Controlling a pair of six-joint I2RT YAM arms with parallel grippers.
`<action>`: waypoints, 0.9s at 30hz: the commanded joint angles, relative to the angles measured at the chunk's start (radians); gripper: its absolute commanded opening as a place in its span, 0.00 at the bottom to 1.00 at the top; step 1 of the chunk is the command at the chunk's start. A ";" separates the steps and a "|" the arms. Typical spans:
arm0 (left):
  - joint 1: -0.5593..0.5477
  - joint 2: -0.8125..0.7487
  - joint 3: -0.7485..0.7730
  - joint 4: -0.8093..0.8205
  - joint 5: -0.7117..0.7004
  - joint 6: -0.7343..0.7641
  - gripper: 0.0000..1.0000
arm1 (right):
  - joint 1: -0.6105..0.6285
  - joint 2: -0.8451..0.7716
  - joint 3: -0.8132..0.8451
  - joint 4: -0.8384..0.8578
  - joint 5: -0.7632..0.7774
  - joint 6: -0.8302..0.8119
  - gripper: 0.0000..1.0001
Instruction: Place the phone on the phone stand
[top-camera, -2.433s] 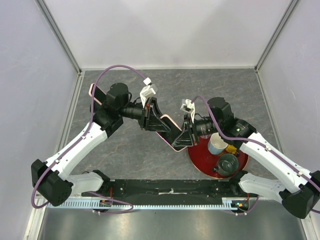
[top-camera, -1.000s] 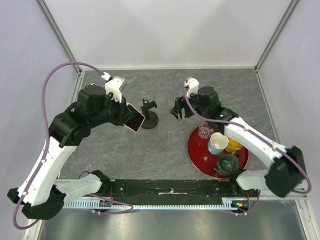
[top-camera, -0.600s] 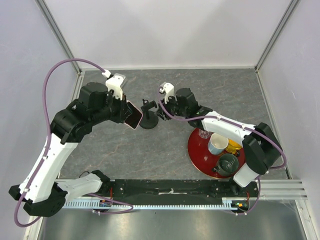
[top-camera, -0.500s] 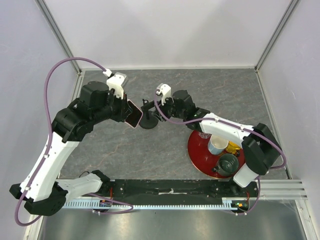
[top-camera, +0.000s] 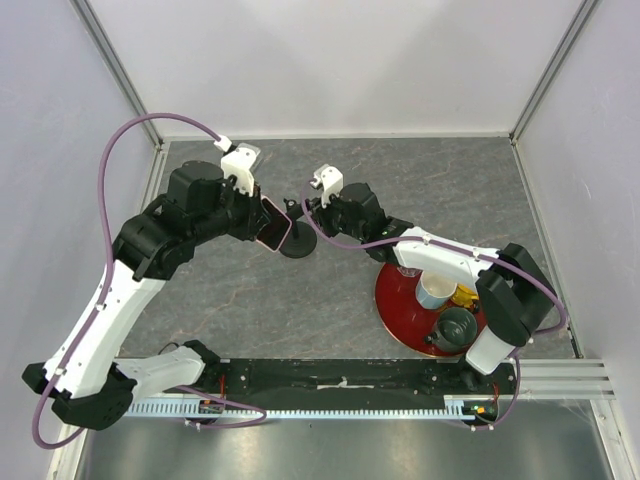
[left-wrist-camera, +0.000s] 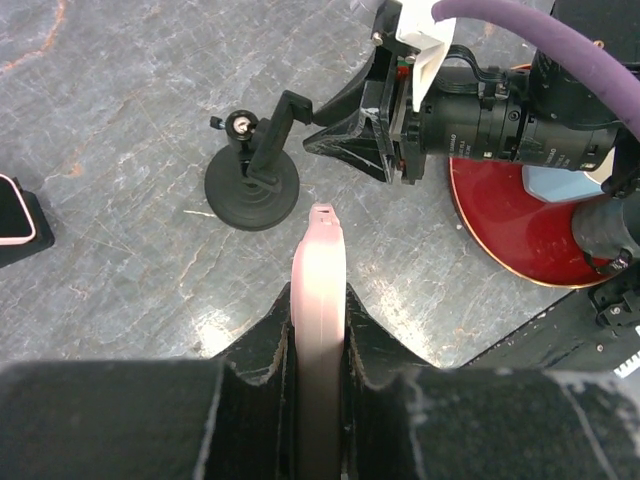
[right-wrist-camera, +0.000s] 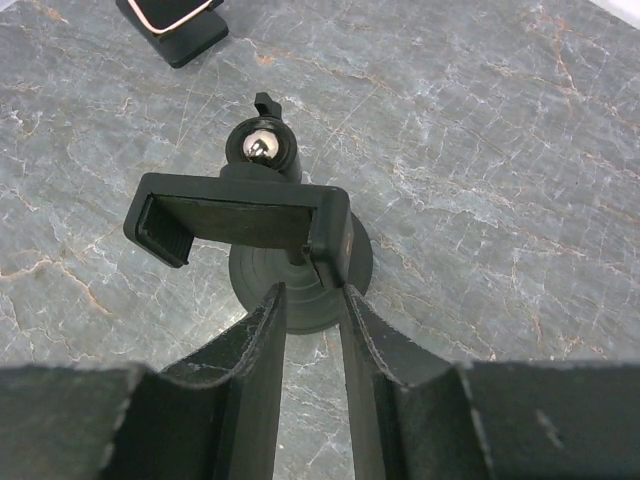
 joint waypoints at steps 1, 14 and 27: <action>0.001 -0.019 -0.008 0.120 0.049 0.030 0.02 | -0.001 0.002 0.054 0.068 -0.005 -0.029 0.35; 0.001 -0.030 -0.074 0.166 0.067 0.048 0.02 | -0.001 0.032 0.111 0.056 0.048 -0.064 0.34; 0.018 0.027 -0.078 0.244 0.199 0.143 0.02 | -0.007 -0.052 0.079 -0.014 0.018 -0.016 0.66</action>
